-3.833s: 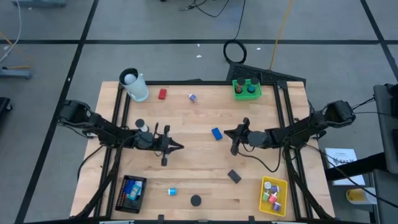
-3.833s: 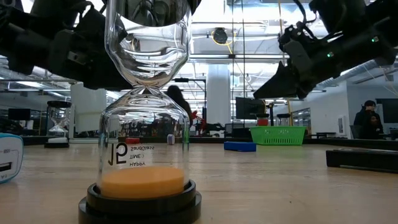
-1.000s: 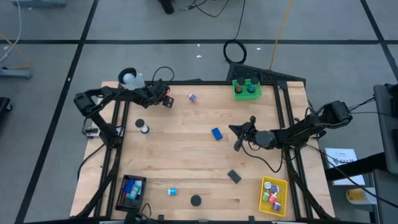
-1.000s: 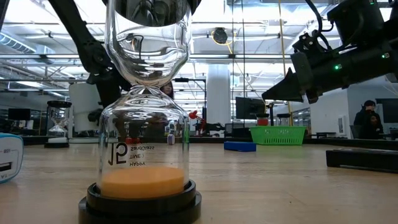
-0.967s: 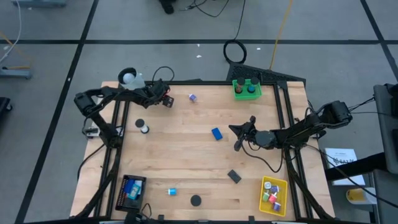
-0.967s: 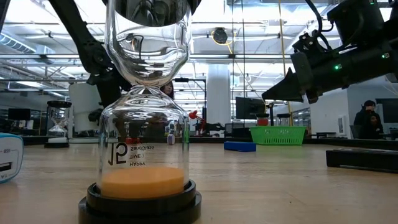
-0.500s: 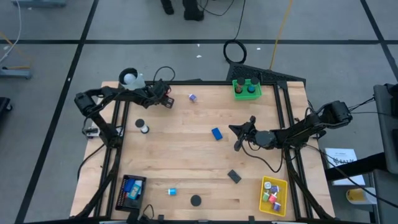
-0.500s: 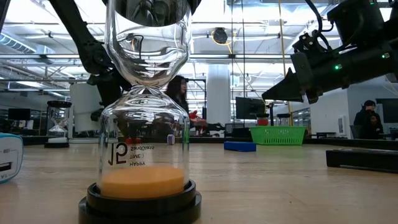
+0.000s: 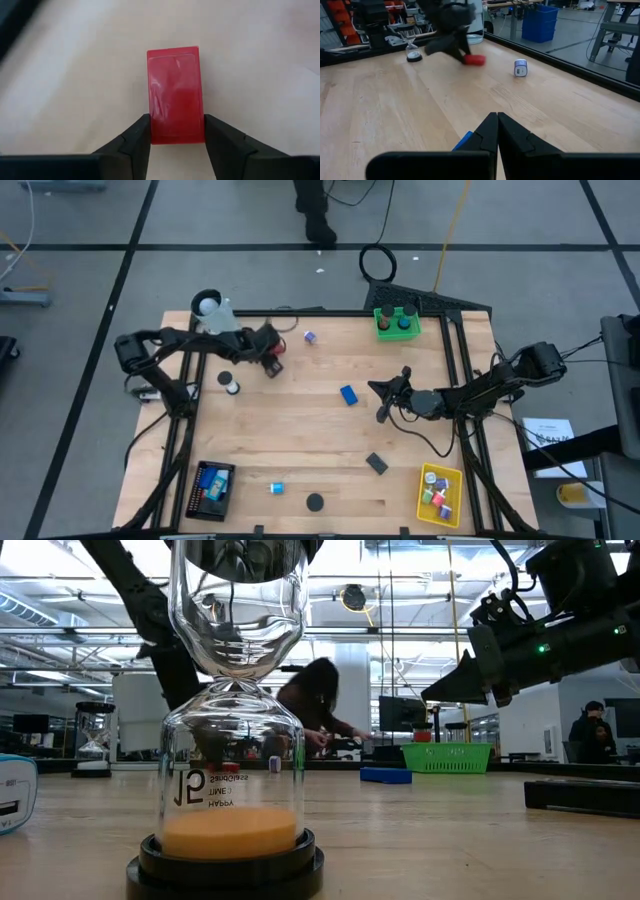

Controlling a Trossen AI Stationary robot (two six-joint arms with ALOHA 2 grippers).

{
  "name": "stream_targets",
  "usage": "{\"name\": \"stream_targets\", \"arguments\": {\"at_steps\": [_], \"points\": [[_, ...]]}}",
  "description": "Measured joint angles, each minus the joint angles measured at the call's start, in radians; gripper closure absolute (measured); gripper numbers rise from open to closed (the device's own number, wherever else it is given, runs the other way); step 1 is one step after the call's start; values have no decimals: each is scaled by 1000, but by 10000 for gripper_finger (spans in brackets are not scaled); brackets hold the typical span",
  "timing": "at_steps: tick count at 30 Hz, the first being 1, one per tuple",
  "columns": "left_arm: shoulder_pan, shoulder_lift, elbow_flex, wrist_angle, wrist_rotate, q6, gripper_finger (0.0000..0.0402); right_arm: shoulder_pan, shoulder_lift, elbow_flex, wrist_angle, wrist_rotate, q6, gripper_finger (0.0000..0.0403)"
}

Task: Pick & Place Office items
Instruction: Put the red digital clock into the black bin

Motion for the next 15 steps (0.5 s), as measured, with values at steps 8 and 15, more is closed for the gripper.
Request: {"name": "stream_targets", "arguments": {"at_steps": [8, 15], "points": [[-188, -55, -3, -81, 53, 123, 229, 0, 0, 0, -2, 0, 0, 403], [-224, -55, -3, -15, 46, 29, 179, 0, 0, 0, -2, 0, 2, 403]]}}
